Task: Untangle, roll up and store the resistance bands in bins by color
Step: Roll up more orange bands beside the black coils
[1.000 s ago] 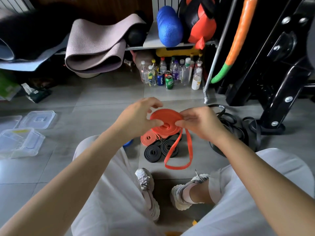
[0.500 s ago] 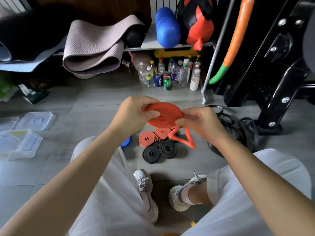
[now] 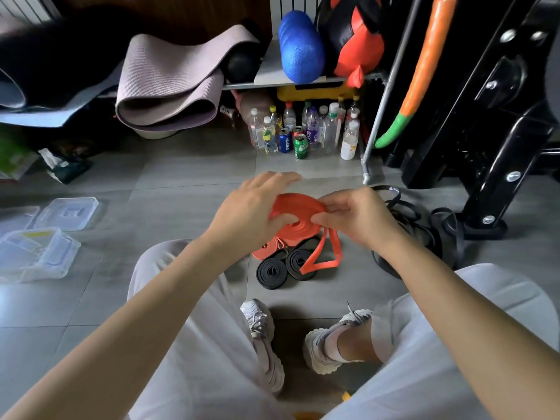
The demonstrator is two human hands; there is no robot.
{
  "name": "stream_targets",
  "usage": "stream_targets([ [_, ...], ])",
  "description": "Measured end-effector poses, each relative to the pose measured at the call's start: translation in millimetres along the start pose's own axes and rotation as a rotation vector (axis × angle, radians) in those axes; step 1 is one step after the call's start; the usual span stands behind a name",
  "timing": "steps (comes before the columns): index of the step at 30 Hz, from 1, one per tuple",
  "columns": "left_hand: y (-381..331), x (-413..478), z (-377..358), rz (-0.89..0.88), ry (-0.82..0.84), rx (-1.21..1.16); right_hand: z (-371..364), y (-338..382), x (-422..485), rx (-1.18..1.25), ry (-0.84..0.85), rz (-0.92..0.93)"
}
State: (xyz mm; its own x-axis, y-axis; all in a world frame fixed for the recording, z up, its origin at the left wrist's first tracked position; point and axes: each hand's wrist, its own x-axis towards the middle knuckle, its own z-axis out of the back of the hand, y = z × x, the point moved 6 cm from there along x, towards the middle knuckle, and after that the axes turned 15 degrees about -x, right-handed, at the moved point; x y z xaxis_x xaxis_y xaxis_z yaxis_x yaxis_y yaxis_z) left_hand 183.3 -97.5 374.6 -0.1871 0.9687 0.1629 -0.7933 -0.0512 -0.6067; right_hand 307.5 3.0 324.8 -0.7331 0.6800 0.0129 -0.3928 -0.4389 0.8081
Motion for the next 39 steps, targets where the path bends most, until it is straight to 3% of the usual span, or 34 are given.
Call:
stream_targets([
  [3, -10, 7, -6, 0.006, 0.118, 0.206, -4, 5, -1, -0.083, -0.017, 0.013],
  [5, -8, 10, -4, 0.055, 0.127, 0.187, -5, 6, -3, -0.046, -0.008, 0.002],
  [10, 10, 12, 8, 0.148, -0.024, -0.242, 3, 5, -2, -0.009, -0.020, 0.024],
  [15, 26, 2, 24, 0.309, -0.292, -0.892, 13, -8, -6, 0.100, -0.078, -0.022],
  [17, 29, -2, 22, 0.340, -0.323, -1.118, 9, -8, -7, 0.197, -0.071, -0.027],
  [21, 25, -7, 15, 0.341, -0.327, -1.197, 4, 6, -10, 0.340, -0.047, 0.002],
  [24, 22, -7, 18, 0.322, -0.337, -1.144, 14, 14, -9, 0.369, -0.092, 0.027],
  [32, 21, -8, 14, 0.359, -0.275, -0.981, 26, 17, -3, 0.170, -0.130, 0.080],
  [35, 13, -3, 19, 0.238, -0.159, -0.537, 16, 10, -5, 0.231, -0.047, 0.014],
  [39, -10, 6, 14, 0.017, 0.038, -0.045, 4, 14, -3, -0.014, 0.013, 0.069],
])
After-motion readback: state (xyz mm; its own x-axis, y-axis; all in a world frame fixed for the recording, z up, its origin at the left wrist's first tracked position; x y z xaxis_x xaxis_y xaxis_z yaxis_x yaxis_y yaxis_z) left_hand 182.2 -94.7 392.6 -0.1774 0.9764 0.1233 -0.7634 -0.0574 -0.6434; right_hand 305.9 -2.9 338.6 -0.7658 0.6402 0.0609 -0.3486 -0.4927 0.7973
